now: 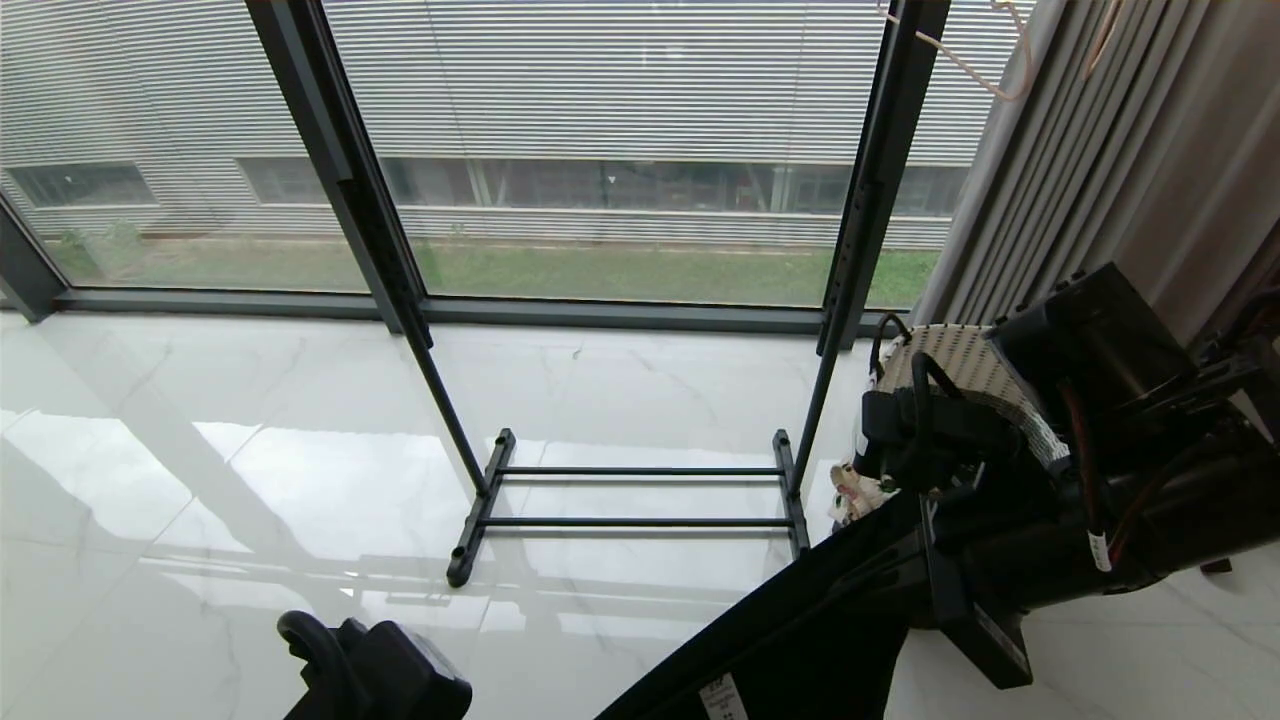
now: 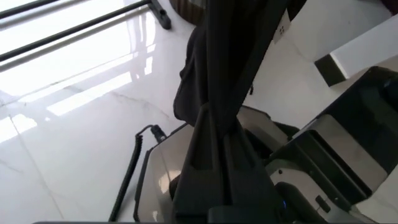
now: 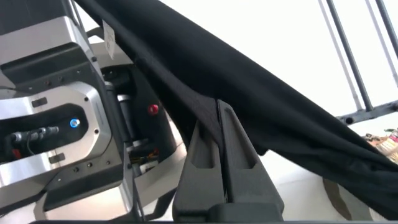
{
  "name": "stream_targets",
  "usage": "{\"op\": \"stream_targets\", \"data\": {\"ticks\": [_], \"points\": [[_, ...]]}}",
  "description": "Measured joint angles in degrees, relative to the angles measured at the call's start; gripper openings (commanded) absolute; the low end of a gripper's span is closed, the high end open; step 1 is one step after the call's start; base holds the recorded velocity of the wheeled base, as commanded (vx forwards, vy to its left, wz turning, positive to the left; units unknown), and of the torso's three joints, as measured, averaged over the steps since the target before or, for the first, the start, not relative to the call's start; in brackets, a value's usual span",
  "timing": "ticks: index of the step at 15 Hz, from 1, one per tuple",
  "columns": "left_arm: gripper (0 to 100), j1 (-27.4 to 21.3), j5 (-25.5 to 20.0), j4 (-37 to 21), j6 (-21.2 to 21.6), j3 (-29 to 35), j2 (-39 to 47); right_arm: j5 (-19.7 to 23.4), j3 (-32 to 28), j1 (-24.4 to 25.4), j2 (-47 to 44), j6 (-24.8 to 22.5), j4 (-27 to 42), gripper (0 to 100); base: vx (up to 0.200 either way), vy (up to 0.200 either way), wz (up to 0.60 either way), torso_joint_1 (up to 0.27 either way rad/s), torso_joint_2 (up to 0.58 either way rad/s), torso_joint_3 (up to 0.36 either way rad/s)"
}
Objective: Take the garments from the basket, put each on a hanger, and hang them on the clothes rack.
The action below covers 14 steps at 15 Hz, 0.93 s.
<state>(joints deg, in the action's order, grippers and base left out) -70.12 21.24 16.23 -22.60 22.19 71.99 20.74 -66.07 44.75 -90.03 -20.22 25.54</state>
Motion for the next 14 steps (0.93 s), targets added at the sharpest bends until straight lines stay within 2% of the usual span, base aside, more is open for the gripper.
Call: {"op": "stream_targets", "data": {"ticks": [3, 4, 8, 10, 12, 14], "points": [[0, 1.9, 0.3, -7.7, 0.1, -0.2, -6.8, -0.1, 0.0, 0.7, -1.4, 0.0, -2.7, 0, 0.000, 0.000, 0.00, 0.000, 0.00, 0.000], [0, 2.9, 0.4, -8.0, 0.9, -0.5, -8.1, -0.2, 0.0, 0.8, -1.8, 0.0, -3.2, 0, 0.000, 0.000, 0.00, 0.000, 0.00, 0.000], [0, 10.1, 0.4, -8.1, 9.4, -0.7, -9.4, -1.0, 0.0, 0.6, -2.2, 0.1, -3.7, 0, 0.000, 0.000, 0.00, 0.000, 0.00, 0.000], [0, 12.4, 0.3, -8.0, 11.3, -0.7, -9.0, -1.1, 0.0, 0.6, -2.2, 0.6, -5.4, 0, 0.000, 0.000, 0.00, 0.000, 0.00, 0.000], [0, 14.5, 0.3, -8.0, 12.5, -0.7, -8.8, -1.1, 0.0, 0.9, -2.2, 3.3, -9.1, 0, 0.000, 0.000, 0.00, 0.000, 0.00, 0.000], [0, 17.2, 0.0, -8.0, 15.5, -0.8, -8.9, -2.3, 0.1, 1.7, -2.3, 4.1, -9.4, 0, 0.000, 0.000, 0.00, 0.000, 0.00, 0.000]]}}
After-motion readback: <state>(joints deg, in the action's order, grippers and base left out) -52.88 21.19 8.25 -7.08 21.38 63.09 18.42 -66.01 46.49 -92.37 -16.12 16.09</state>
